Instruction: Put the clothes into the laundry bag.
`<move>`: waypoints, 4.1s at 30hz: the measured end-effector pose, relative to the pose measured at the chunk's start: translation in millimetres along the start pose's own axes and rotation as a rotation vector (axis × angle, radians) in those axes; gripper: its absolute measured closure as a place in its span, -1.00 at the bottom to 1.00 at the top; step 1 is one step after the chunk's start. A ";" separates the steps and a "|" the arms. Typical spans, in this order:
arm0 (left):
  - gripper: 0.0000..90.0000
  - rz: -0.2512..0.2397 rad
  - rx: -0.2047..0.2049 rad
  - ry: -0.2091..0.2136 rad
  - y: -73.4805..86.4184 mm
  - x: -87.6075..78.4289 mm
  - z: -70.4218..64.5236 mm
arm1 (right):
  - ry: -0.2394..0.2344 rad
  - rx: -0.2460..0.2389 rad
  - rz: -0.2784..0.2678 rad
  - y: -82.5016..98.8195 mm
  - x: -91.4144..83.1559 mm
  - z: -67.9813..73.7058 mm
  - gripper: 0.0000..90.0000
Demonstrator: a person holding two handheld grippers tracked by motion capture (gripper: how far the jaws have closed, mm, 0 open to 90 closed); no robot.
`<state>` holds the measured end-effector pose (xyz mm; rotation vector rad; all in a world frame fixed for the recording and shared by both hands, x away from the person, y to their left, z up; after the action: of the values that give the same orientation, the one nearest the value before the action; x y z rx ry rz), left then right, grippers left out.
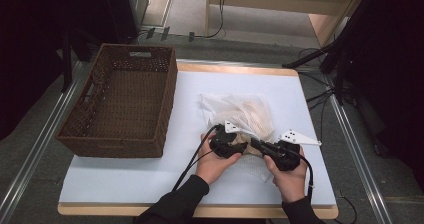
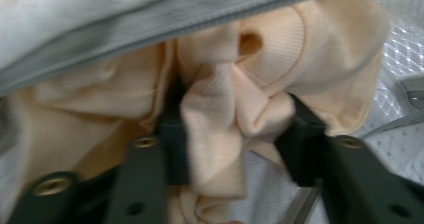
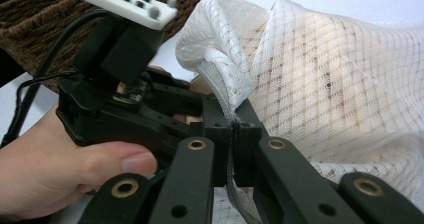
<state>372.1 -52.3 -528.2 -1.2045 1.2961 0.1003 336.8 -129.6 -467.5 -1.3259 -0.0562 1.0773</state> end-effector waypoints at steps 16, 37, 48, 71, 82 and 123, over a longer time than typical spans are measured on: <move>0.14 -0.109 -0.104 0.026 -1.5 -16.3 11.1 | 0.054 -0.058 -0.020 -1.8 -2.4 2.5 0.96; 0.16 -0.024 -0.048 -0.189 39.0 -42.9 76.7 | 0.056 -0.029 0.022 10.1 7.7 -8.3 0.96; 0.89 -0.008 0.073 -0.109 46.2 -60.1 45.9 | 0.054 -0.030 0.028 11.9 9.8 -8.8 0.96; 0.77 -0.015 0.182 -0.172 81.1 -91.2 5.1 | 0.042 -0.047 0.051 17.0 12.4 -3.1 0.96; 0.96 -0.008 0.200 -0.135 59.4 -71.4 -3.0 | 0.040 -0.046 0.053 17.5 14.1 -2.0 0.96; 0.80 0.097 0.085 -0.189 33.9 -32.2 18.1 | 0.017 -0.058 0.064 18.1 18.5 4.2 0.96</move>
<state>350.7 -6.9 -528.2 -1.0347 1.1812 0.2220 333.7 -116.8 -490.2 -1.3971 -0.0325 1.1253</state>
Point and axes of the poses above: each handheld gripper's, and its own axes: x roughly forward along the jaws, y roughly out of its underside, z roughly to its left, the point moved 9 cm from there along x, roughly forward along the jaws, and after that the axes turned 7 degrees about z, right-handed, at the moved point
